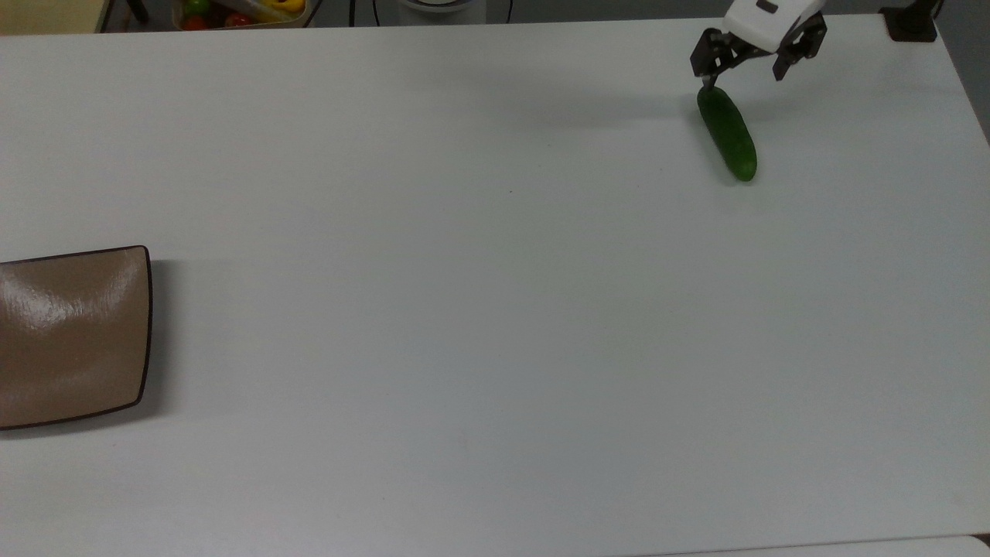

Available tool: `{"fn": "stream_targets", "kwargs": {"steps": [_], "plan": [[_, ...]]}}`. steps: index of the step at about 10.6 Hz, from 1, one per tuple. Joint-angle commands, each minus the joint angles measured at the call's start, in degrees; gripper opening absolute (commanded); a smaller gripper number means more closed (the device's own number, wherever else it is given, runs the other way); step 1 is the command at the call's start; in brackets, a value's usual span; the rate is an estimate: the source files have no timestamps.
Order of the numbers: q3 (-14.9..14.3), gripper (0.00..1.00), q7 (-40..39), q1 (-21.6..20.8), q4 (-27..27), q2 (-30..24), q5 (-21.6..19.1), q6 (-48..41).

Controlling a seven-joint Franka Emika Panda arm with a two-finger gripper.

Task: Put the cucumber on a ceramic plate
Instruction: 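Move the open gripper over the green cucumber and lower it, then close the gripper around the middle of the cucumber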

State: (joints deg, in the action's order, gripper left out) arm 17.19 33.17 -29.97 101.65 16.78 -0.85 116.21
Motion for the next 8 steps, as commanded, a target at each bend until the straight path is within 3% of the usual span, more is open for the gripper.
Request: {"fn": "stream_targets", "kwargs": {"steps": [1, 3, 8], "plan": [[-0.05, 1.0, 7.84, -1.93, 1.53, 4.73, 6.71, 5.85], [-0.05, 1.0, 11.38, -1.94, 2.24, 7.02, 10.86, 9.46], [-0.05, 1.0, 11.3, -1.85, 2.15, 8.53, 11.31, 9.56]]}}
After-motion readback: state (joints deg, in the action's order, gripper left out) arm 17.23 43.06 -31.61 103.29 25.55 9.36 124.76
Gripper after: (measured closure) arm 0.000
